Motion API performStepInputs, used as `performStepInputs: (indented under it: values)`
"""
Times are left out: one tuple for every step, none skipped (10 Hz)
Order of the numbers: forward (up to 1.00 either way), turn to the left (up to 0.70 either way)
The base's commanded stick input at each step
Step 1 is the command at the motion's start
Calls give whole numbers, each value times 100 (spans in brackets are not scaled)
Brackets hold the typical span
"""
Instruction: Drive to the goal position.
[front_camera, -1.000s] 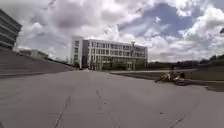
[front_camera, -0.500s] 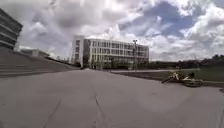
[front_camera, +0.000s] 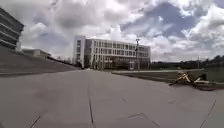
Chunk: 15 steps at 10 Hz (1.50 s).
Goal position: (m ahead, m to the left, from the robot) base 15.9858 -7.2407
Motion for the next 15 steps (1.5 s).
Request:
performStepInputs:
  values:
    - [100, 4]
    - [100, 4]
    - [100, 4]
    - [100, 4]
    - [100, 4]
    - [100, 4]
    - [100, 4]
    - [100, 4]
    - [100, 4]
    - [100, 4]
    - [100, 4]
    - [100, 4]
    - [100, 4]
    - [100, 4]
    - [100, 4]
